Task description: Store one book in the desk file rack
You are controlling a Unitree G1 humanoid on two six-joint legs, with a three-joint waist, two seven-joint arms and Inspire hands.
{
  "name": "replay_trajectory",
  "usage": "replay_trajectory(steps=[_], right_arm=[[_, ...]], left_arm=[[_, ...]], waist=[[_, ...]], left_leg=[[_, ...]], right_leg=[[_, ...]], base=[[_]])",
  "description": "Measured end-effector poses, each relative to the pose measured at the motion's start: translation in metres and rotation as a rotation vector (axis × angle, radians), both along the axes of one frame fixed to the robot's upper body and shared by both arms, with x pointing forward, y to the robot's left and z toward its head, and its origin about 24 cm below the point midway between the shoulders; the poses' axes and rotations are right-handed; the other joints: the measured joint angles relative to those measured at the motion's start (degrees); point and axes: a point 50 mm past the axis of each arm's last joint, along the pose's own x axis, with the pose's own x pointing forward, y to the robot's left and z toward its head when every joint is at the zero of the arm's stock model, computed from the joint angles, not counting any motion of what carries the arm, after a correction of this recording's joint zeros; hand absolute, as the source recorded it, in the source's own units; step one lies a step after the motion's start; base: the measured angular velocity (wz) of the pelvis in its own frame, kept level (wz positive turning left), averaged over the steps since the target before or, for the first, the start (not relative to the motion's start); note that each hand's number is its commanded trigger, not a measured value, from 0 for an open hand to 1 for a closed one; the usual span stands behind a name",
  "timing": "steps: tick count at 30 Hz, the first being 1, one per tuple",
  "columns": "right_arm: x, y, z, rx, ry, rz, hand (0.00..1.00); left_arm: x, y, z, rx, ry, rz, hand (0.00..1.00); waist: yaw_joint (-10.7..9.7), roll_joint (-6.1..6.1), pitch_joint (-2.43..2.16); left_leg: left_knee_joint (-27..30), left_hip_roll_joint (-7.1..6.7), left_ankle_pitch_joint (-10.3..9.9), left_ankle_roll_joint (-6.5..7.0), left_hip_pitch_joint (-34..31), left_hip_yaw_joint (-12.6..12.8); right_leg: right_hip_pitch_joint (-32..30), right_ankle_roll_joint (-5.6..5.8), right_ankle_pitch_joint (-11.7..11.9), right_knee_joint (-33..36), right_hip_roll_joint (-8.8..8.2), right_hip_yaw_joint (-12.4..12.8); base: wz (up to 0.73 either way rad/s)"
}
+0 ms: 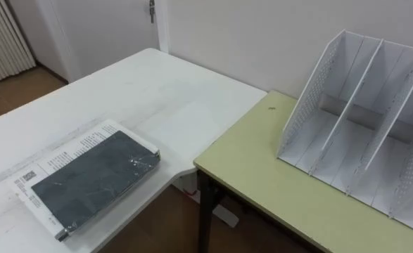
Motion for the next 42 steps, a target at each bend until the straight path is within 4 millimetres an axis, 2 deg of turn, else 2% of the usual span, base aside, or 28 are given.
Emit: replay_trajectory(steps=[20,26,32,37,42], right_arm=[[0.006,0.001,0.000,-0.024,-0.003,0.055,0.00],[0.008,0.002,0.000,-0.043,-0.008,0.085,0.00],[0.010,0.003,0.001,-0.058,-0.021,0.118,0.00],[0.017,0.003,0.001,-0.072,-0.030,0.172,0.00],[0.025,0.005,0.002,-0.076,-0.047,0.233,0.00]], left_arm=[[0.000,0.001,0.000,0.009,-0.013,-0.001,0.00],[0.007,0.001,0.002,0.049,-0.027,-0.094,0.00],[0.023,-0.001,0.004,0.122,-0.048,-0.265,0.00],[0.050,-0.012,0.010,0.225,-0.108,-0.583,0.00],[0.063,-0.023,0.012,0.286,-0.123,-0.813,0.00]], waist=[[0.0,-0.34,0.10],[0.1,-0.37,0.09],[-0.1,-0.36,0.12],[-0.9,-0.62,0.04],[-2.2,-0.88,-0.01]], left_leg=[[-0.1,0.02,0.0,0.00,0.1,1.0],[0.0,-0.01,0.0,-0.01,0.1,1.0],[-0.2,-0.09,0.0,-0.01,0.4,1.2],[-0.1,-0.13,0.0,0.01,-0.1,1.2],[-0.1,-0.28,0.0,0.02,-0.1,1.1]], right_leg=[[-0.2,0.00,0.0,0.0,0.12,0.8],[0.0,0.00,0.0,0.1,0.35,1.2],[0.0,-0.01,0.0,0.0,0.50,1.2],[-0.2,-0.01,0.0,0.3,0.07,1.1],[-0.1,0.03,0.0,0.1,0.05,1.0]], base=[[-0.01],[-0.02],[0.00],[0.00],[0.00]])
